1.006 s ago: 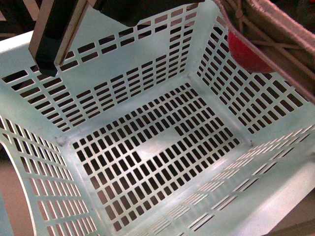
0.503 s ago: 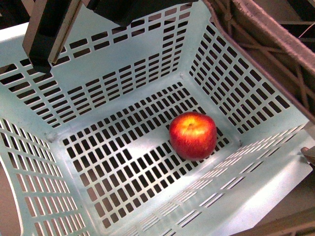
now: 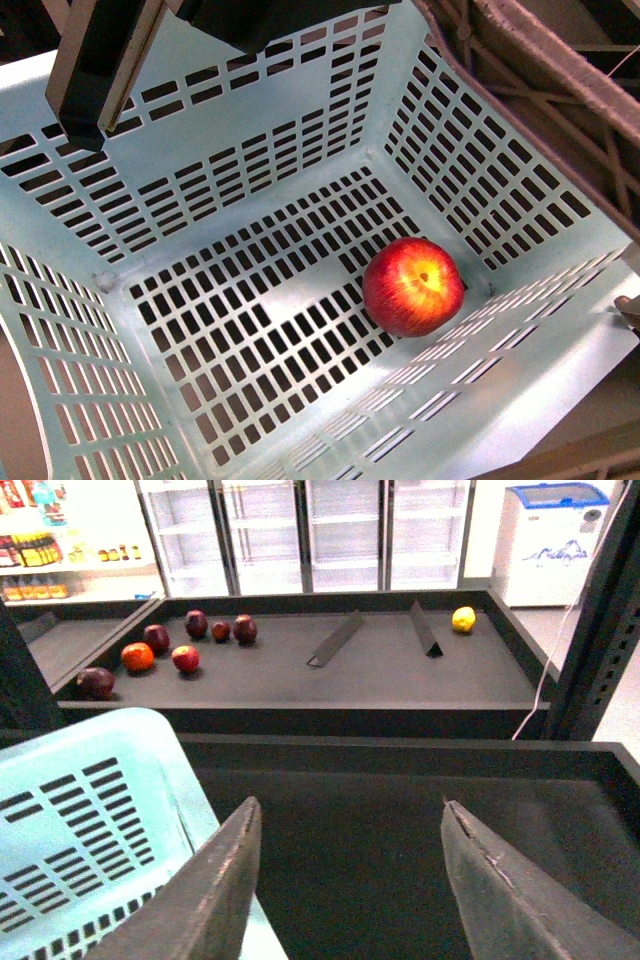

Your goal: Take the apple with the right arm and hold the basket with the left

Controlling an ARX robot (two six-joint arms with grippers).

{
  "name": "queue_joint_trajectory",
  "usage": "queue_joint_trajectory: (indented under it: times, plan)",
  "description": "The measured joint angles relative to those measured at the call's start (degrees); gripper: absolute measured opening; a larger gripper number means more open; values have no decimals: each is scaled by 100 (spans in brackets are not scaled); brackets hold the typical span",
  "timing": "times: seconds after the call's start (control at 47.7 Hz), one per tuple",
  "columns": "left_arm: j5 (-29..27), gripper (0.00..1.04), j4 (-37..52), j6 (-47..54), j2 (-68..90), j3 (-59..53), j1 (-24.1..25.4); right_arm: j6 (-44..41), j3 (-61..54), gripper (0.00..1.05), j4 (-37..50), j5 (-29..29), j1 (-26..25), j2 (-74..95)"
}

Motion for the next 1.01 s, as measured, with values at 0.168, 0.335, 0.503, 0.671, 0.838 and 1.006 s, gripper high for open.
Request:
queue_joint_trajectory:
  times: [0.168, 0.335, 0.503, 0.671, 0.838, 1.006]
  plan:
    - [26, 7, 0, 4, 0, 0, 0, -81, -387, 17, -59, -400, -435, -400]
    - [33, 7, 0, -4, 0, 0, 0, -131, -647, 2, -212, -435, -446, -831]
    - [15, 7, 0, 2, 0, 0, -2, -131, -874, 2, -472, -433, -446, -1311]
    - [26, 7, 0, -2, 0, 0, 0, -131, -1054, 2, -837, -435, -446, -1853]
    - [28, 7, 0, -2, 0, 0, -2, -131, -1202, 2, -957, -435, -446, -2190]
    - [26, 7, 0, 0, 0, 0, -2, -136, -1228, 2, -1246, -433, -446, -2597]
